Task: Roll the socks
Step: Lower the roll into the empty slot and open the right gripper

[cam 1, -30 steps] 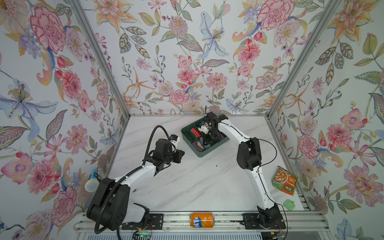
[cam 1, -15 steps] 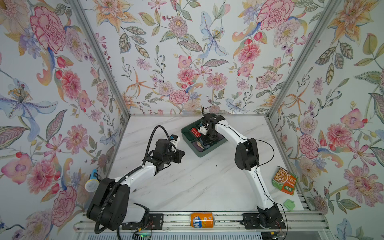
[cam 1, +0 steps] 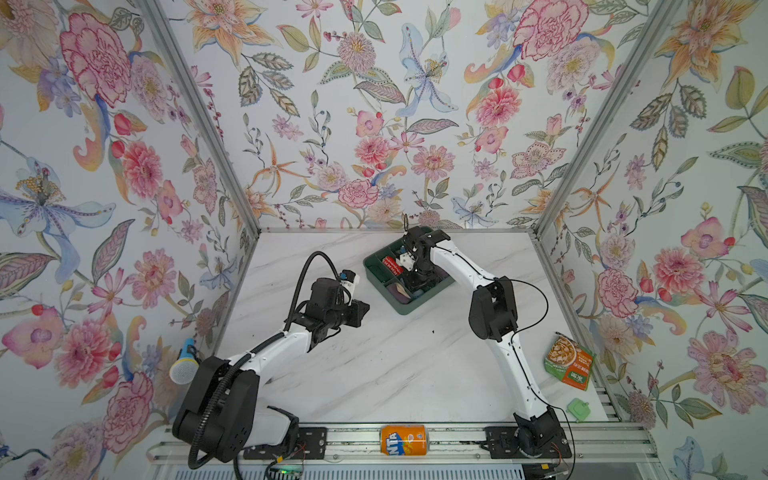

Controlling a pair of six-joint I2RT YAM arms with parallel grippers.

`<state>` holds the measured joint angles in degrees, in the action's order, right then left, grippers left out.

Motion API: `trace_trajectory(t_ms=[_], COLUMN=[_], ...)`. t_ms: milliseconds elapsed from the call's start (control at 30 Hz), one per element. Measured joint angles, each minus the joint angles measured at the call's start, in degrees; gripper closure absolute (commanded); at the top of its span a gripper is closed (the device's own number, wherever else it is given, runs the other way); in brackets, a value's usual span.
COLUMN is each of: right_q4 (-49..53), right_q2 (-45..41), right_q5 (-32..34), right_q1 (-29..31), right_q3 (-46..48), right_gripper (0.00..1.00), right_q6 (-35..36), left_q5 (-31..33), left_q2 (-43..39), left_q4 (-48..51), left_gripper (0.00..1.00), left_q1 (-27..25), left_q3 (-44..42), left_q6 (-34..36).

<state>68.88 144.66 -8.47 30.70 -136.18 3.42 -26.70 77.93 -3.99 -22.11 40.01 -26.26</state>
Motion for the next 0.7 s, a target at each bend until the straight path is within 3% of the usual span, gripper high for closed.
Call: trace_trajectory(t_ms=[700], right_q4=[0.55], right_q2=[-2.05], right_q5=[3.54], right_q1=[0.85], right_q3=[-0.74], right_gripper=[0.5], right_q6=[-0.9], left_q5=[0.42], left_q2=[-2.25], left_q4=[1.03], left_gripper=[0.8], left_q1=[0.44], left_q3=[-1.42], left_q6=[0.39])
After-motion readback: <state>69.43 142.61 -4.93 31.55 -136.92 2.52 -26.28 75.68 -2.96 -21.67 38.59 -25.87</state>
